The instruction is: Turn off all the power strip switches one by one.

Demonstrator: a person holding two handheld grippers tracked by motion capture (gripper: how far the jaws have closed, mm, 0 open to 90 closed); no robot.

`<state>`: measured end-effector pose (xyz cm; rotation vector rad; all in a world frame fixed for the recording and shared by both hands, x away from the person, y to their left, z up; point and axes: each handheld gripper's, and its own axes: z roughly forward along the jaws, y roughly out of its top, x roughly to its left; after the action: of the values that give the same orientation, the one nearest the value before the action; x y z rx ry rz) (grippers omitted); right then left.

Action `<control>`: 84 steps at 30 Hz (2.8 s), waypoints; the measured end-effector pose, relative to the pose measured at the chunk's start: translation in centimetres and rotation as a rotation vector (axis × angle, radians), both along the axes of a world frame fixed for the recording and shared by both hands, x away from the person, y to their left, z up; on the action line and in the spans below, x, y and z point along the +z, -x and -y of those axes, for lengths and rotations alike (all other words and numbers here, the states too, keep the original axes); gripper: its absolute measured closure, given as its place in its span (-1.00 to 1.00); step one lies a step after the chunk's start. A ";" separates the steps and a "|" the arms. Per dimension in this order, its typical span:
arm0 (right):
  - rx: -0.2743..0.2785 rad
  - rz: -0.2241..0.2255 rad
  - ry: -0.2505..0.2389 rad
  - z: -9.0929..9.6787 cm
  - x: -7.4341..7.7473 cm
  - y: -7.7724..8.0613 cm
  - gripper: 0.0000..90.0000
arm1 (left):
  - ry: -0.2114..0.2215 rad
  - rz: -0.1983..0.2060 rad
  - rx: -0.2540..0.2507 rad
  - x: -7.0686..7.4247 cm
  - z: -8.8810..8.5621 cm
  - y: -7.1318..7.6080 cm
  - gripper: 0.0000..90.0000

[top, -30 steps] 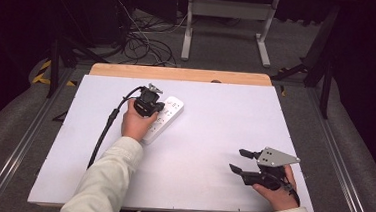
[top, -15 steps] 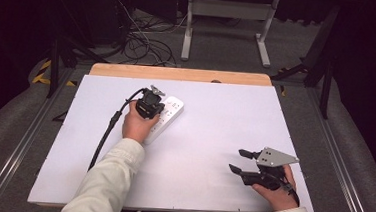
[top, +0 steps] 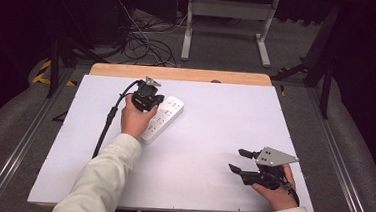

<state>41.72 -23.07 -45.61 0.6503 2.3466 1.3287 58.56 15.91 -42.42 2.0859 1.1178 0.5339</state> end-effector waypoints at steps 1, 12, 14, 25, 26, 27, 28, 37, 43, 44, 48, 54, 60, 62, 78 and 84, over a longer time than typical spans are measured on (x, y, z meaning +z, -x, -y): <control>0.000 0.001 0.000 0.0 0.0 0.0 -0.12 | -0.089 0.024 -0.008 0.2 0.7 -0.2 1.00; -0.001 -0.003 -0.002 0.1 0.0 0.0 -0.12 | -0.092 -0.007 -0.028 0.6 1.9 -1.8 1.00; -0.001 -0.004 -0.004 0.1 0.0 0.0 -0.12 | -0.080 -0.008 -0.024 0.5 2.0 -2.2 1.00; 0.000 -0.007 -0.002 0.1 -0.1 -0.1 -0.12 | -0.032 -0.065 -0.022 -2.0 1.8 -3.9 1.00; 0.001 -0.008 -0.004 0.1 -0.1 -0.1 -0.12 | -0.036 -0.064 -0.026 -2.1 1.9 -3.9 1.00; 0.000 -0.008 -0.005 0.1 -0.1 -0.1 -0.12 | -0.036 -0.063 -0.035 -2.2 2.0 -3.9 1.00; 0.000 -0.008 -0.005 0.2 -0.1 -0.1 -0.12 | -0.033 -0.064 -0.040 -2.3 2.1 -3.9 1.00; 0.000 -0.009 -0.005 0.1 -0.1 0.0 -0.12 | -0.022 -0.080 -0.029 -2.9 2.3 -3.9 1.00; 0.000 -0.008 -0.006 0.1 -0.1 0.0 -0.12 | -0.046 -0.073 -0.023 -2.8 2.5 -3.8 1.00; 0.000 -0.008 -0.006 0.1 -0.1 0.0 -0.12 | -0.043 -0.075 -0.021 -2.8 2.5 -3.8 1.00; 0.001 -0.010 -0.003 0.0 -0.1 0.0 -0.12 | -0.035 -0.083 -0.020 -2.8 2.4 -3.9 1.00; 0.005 -0.015 0.001 0.0 -0.2 0.0 -0.12 | -0.058 -0.082 -0.005 -2.7 2.7 -3.8 1.00; 0.003 -0.015 -0.002 0.0 -0.2 0.0 -0.12 | -0.069 -0.073 0.001 -2.7 2.9 -3.7 1.00; 0.004 -0.016 0.000 0.0 -0.2 0.0 -0.12 | -0.081 -0.066 0.007 -2.8 3.1 -3.5 1.00; 0.003 -0.017 -0.005 0.1 -0.2 -0.1 -0.12 | -0.027 -0.110 0.011 -2.1 2.4 -3.5 1.00; 0.002 -0.017 -0.007 0.1 -0.2 -0.1 -0.12 | 0.056 -0.015 -0.029 0.8 2.1 -2.3 1.00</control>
<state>41.85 -23.19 -45.80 0.6649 2.3577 1.3378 60.86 13.85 -41.67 2.0581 1.0969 0.4682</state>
